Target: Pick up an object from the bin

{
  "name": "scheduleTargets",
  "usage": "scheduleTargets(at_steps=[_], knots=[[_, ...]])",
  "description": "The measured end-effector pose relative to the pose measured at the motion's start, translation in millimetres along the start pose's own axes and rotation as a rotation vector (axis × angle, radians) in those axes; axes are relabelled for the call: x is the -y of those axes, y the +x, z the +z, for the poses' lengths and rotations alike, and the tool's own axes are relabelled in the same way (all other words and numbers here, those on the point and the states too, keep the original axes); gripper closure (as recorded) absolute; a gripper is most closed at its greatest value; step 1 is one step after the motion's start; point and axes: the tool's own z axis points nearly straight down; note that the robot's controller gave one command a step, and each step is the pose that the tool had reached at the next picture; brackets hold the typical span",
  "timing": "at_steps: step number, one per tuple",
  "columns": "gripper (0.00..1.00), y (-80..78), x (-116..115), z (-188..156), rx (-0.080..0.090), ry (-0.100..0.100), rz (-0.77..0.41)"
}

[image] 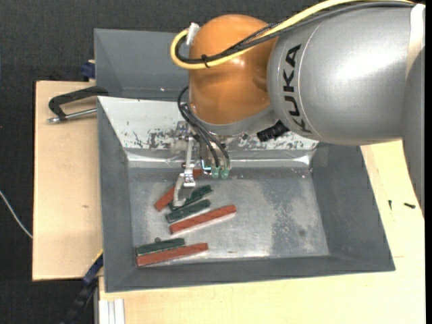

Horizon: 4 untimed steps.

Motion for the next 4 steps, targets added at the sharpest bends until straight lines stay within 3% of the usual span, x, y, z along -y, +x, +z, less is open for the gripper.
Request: scheduleTargets(at_steps=[1, 2, 3, 4], knots=[[0.00, -1.8, 1.1, -4.5, 0.008, -0.002, 0.003], [0.00, -10.4, 10.5, 42.1, 0.015, -0.004, 0.048], [0.00, -10.4, 18.1, 83.7, 0.005, 0.001, -0.072], [1.00, -15.3, 20.7, 142.5, 0.026, -0.007, -0.156]])
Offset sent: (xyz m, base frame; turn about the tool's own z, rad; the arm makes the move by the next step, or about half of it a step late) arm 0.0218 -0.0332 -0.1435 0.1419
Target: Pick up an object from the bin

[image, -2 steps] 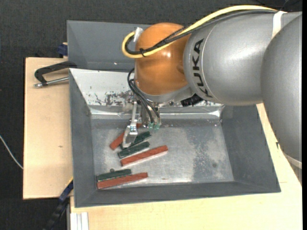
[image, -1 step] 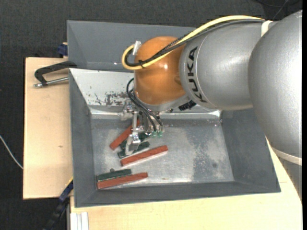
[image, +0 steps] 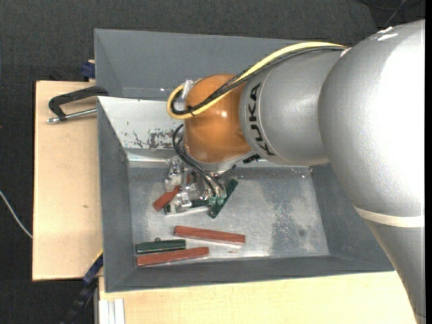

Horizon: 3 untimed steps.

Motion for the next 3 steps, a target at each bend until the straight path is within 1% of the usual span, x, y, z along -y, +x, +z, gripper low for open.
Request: scheduleTargets(at_steps=[3], knots=[[1.00, 2.1, 0.0, -0.8, 0.002, -0.001, 0.003]])
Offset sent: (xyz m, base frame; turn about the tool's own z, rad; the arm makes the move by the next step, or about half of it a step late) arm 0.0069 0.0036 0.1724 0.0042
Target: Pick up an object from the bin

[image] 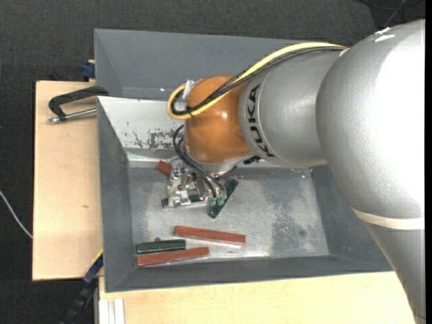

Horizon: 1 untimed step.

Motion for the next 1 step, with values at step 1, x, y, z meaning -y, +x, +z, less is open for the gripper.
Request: scheduleTargets(at_steps=[1], knots=[[1.00, 0.0, 0.0, 0.0, 0.000, 0.000, 0.000]])
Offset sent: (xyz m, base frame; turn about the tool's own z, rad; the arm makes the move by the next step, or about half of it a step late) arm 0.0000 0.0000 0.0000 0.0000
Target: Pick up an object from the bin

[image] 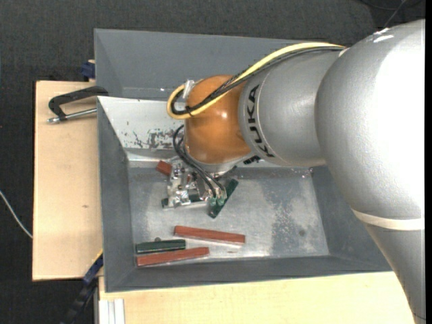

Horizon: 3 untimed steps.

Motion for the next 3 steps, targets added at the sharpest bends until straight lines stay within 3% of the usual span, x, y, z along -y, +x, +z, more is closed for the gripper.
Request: scheduleTargets(at_steps=[3], knots=[[1.00, 0.0, 0.0, 0.0, 0.000, 0.000, 0.000]])
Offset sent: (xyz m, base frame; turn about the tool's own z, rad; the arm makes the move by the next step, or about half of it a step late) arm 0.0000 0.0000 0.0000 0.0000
